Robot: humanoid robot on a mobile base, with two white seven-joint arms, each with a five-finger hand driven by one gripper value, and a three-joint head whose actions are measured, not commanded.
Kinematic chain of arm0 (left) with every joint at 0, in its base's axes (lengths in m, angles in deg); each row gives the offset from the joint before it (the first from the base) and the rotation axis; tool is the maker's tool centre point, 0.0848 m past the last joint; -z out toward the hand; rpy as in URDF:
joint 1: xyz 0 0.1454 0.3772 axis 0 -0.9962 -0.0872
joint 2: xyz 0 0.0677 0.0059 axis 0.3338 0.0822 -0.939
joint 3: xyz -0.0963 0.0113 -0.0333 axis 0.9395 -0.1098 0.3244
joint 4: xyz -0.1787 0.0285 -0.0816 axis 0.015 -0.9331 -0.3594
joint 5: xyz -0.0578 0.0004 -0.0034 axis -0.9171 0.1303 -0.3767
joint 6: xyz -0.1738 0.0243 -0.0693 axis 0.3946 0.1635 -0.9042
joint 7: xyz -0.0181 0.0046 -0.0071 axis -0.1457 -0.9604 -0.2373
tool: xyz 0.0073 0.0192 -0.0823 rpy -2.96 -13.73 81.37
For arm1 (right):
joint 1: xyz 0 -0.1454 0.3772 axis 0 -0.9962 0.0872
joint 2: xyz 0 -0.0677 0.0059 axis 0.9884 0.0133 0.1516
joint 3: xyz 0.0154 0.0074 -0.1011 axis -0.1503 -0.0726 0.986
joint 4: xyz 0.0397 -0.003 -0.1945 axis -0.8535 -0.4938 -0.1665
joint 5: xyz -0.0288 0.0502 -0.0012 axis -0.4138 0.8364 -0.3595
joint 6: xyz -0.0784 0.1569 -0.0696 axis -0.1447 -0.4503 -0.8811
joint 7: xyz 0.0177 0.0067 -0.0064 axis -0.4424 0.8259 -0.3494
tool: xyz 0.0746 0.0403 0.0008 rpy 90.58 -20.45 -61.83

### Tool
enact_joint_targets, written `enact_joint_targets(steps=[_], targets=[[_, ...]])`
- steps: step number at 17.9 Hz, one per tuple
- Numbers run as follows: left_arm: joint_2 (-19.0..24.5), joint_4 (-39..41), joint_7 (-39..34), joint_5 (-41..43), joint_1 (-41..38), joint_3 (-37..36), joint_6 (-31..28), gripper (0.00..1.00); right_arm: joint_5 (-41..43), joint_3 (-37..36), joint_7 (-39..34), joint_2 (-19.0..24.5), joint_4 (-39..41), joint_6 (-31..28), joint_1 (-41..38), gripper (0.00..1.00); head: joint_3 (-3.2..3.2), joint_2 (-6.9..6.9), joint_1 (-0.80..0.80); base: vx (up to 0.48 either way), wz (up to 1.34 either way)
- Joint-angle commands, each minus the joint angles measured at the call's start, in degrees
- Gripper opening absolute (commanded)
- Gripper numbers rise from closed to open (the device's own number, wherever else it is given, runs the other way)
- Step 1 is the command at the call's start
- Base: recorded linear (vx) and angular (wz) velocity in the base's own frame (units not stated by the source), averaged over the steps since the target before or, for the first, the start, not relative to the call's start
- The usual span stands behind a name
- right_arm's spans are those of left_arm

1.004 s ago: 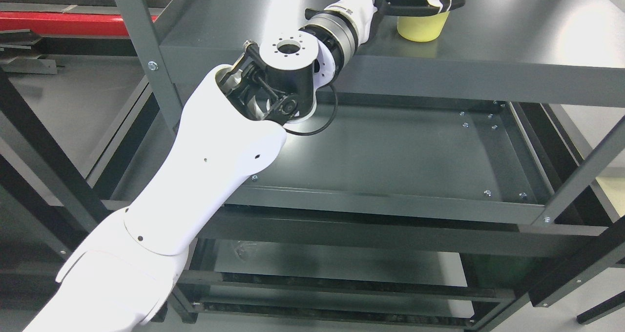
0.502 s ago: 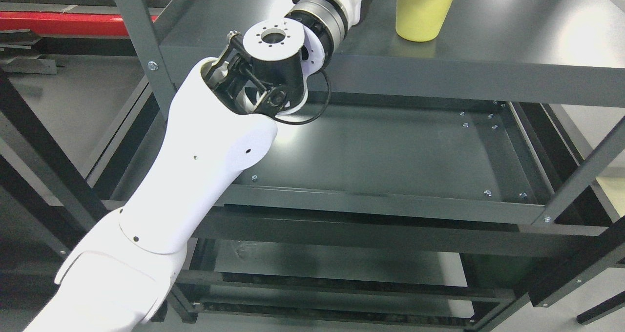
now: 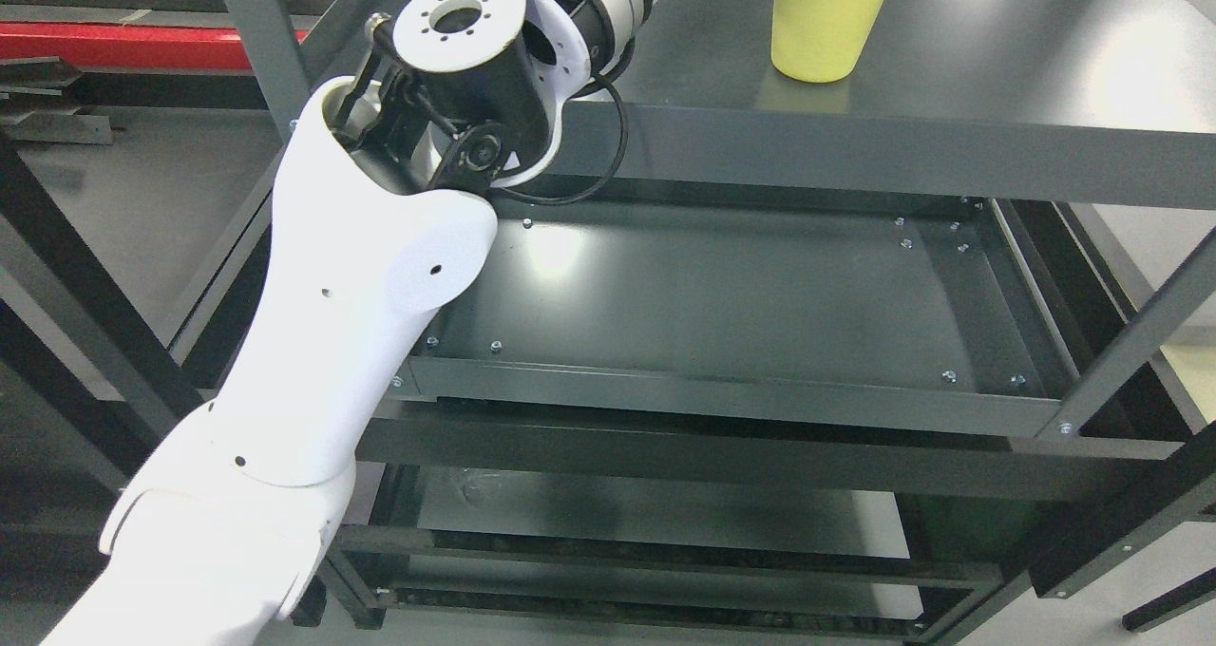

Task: Place yellow IKEA cup on middle right shelf
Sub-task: 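Release the yellow cup on the upper shelf and pull the left hand back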

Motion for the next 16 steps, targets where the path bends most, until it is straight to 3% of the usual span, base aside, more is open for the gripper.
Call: enact_joint_targets(steps=[1,7,10,16], targets=[[1.0,3.58,5.53,-6.93,0.09,6.25,-0.14,0.96,1.41,0.97,-0.03,-1.0,0.0,0.04,-0.79,0.99,0.0,0.0,0.0,0.0,0.0],[1.0,5.5,8.89,-10.63,-0.44,6.7,-2.85,0.96,1.41,0.97,-0.03,-1.0,0.0,0.04,-0.79,0.99,0.0,0.0,0.0,0.0,0.0],[1.0,6.39,9.24,-20.37,-1.4,6.78,-5.85,0.91,1.41,0.97,-0.03,-1.0,0.0,0.04,-0.79,0.99,0.0,0.0,0.0,0.0,0.0],[2.37,6.91,30.92,-26.19,-4.39,7.84,-13.57,0.94,1.41,0.97,-0.03,-1.0,0.0,0.04,-0.79,0.99,0.0,0.0,0.0,0.0,0.0]])
